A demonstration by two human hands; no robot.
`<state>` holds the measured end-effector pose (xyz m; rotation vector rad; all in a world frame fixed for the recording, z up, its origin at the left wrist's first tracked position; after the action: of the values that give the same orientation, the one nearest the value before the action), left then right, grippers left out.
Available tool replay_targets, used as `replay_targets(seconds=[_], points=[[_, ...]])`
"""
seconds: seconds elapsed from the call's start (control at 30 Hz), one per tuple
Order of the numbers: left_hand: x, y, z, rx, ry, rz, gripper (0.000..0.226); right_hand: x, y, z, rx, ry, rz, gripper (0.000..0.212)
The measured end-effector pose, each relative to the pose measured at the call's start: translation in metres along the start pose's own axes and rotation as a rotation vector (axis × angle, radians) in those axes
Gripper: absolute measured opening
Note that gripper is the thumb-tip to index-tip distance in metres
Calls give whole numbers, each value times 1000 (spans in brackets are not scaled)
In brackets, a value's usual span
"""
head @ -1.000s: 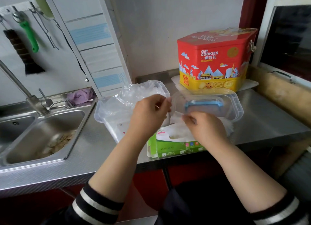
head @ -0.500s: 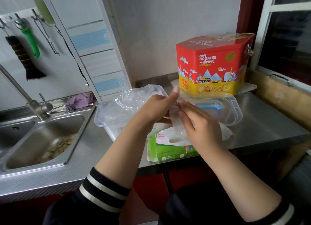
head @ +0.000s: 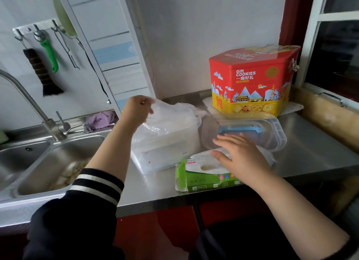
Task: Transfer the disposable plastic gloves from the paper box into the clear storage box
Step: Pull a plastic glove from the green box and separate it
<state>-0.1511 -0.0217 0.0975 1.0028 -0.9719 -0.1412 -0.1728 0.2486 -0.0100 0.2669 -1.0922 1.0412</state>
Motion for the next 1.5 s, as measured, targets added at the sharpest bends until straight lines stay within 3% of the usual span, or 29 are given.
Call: replay_targets(seconds=[0.17,0.3,0.5,0.6,0.7,0.83,1.03,1.13,1.37,1.43,1.5], points=[[12,-40,18,32,56,207,26,-4,0,-1,-23,-22,-5,42],[13,-52,17,22,99,558,36,-3,1,-2,-48,-26,-14,36],[18,-34,-1,-82,194,793,49,1,-3,2,-36,21,-12,36],[22,6,-25,-295,359,812,53,2,-5,2,-22,41,2,25],[12,53,-68,-581,477,616,37,6,-3,0,-35,120,43,9],[-24,73,-105,-607,202,257,12,5,12,-3,-189,127,140,16],[-65,44,-104,-340,-133,260,40,18,27,-10,-314,288,394,24],[-76,42,-104,-292,-186,304,60,28,26,-13,-290,367,406,30],[-119,36,-116,84,-725,-14,98,44,2,-16,-139,547,363,32],[-123,35,-113,120,-772,-63,96,50,-10,-17,-36,594,278,28],[-121,38,-105,131,-714,-134,69,51,-22,-16,96,598,197,28]])
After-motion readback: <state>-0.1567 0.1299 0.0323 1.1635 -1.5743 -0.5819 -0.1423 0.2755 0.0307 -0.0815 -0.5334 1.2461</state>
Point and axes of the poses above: each hand's wrist, its own z-axis towards the middle knuckle, its own x-axis out of the back of the hand, y = z × x, the point moved 9 cm from there along z, towards the middle knuckle, and after that the axes turned 9 degrees about x, right-handed, at the moved point
